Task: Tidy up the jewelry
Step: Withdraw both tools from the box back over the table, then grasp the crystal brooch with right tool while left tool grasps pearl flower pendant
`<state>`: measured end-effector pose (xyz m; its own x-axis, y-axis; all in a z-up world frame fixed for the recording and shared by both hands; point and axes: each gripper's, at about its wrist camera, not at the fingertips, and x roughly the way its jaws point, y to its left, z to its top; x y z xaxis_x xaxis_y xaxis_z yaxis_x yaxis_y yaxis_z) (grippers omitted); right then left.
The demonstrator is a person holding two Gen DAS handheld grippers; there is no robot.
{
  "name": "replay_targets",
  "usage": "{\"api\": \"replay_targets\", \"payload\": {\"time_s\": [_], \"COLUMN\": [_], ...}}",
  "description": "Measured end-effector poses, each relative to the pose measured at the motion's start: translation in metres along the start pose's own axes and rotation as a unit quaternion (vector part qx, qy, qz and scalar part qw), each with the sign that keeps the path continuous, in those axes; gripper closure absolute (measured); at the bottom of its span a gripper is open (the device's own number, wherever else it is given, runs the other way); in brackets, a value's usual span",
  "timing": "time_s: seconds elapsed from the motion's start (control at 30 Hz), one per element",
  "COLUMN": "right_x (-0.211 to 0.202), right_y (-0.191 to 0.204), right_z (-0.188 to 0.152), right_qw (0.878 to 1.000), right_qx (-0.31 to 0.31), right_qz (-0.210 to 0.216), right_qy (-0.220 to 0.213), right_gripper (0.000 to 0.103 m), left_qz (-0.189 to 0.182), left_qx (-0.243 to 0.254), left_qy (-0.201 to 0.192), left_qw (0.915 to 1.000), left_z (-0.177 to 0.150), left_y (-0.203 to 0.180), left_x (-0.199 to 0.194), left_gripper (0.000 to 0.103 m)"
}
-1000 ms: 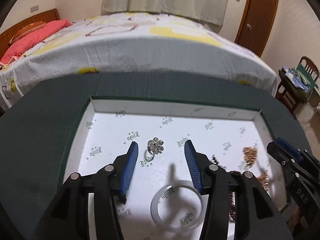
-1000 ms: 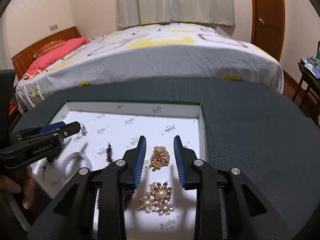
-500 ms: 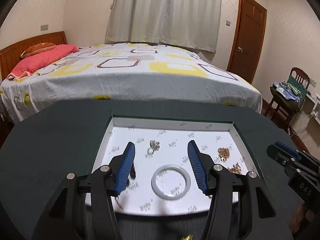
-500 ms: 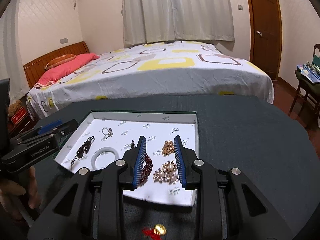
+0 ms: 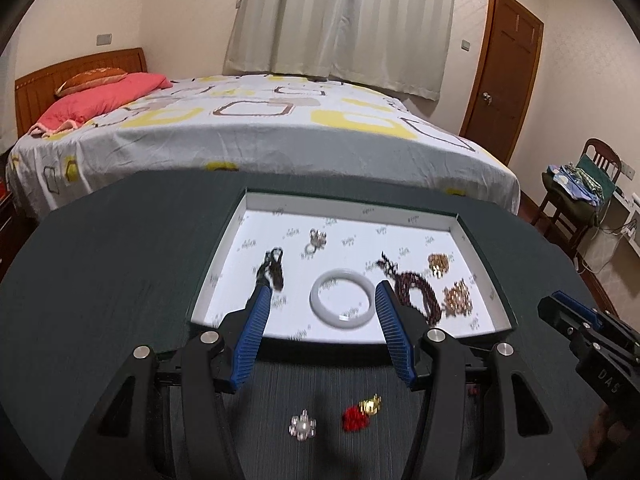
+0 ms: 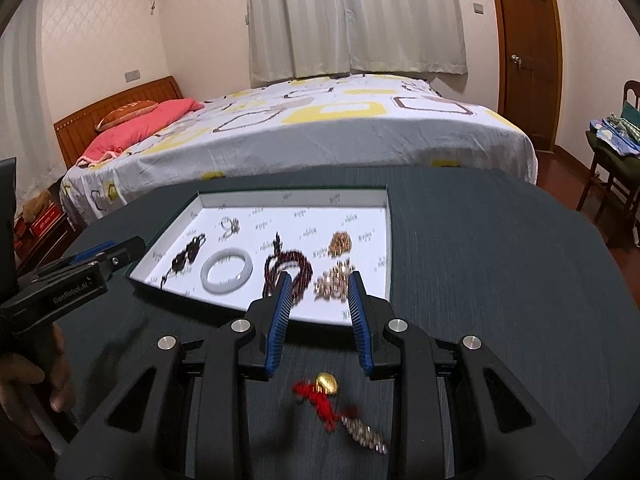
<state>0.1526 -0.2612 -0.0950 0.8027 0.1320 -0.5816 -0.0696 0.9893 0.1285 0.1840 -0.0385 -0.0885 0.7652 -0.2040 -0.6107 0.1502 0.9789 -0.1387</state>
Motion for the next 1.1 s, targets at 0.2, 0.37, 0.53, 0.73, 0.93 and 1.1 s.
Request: {"api": "replay_targets", "payload": {"time_s": [0.2, 0.37, 0.53, 0.73, 0.93, 1.1], "right_x": [-0.014, -0.018, -0.014, -0.007, 0.003, 0.009], "right_y": [-0.007, -0.013, -0.018, -0.02, -0.023, -0.021], "right_z": [-0.023, -0.044, -0.064, -0.077, -0.081, -0.084], "right_qw": [1.0, 0.999, 0.998, 0.997, 0.996, 0.995], "right_qx": [0.003, 0.007, 0.009, 0.006, 0.003, -0.007], "right_qz": [-0.009, -0.013, -0.011, -0.012, -0.019, -0.028], "right_qy": [0.014, 0.036, 0.057, 0.074, 0.089, 0.099], "right_gripper": [0.074, 0.074, 0.074, 0.074, 0.074, 0.074], "left_qz": [0.005, 0.012, 0.021, 0.027, 0.028, 0.027], "left_qx": [-0.007, -0.012, -0.016, -0.016, -0.018, -0.024], "left_qy": [0.006, 0.019, 0.029, 0.038, 0.048, 0.055], "left_qw": [0.9999, 0.9997, 0.9992, 0.9988, 0.9983, 0.9978], "left_z": [-0.02, -0.037, -0.055, -0.068, -0.073, -0.074], "left_y": [0.003, 0.009, 0.013, 0.016, 0.018, 0.02], "left_x": [-0.014, -0.021, -0.027, -0.03, -0.027, -0.023], "left_gripper": [0.049, 0.049, 0.049, 0.049, 0.049, 0.049]}}
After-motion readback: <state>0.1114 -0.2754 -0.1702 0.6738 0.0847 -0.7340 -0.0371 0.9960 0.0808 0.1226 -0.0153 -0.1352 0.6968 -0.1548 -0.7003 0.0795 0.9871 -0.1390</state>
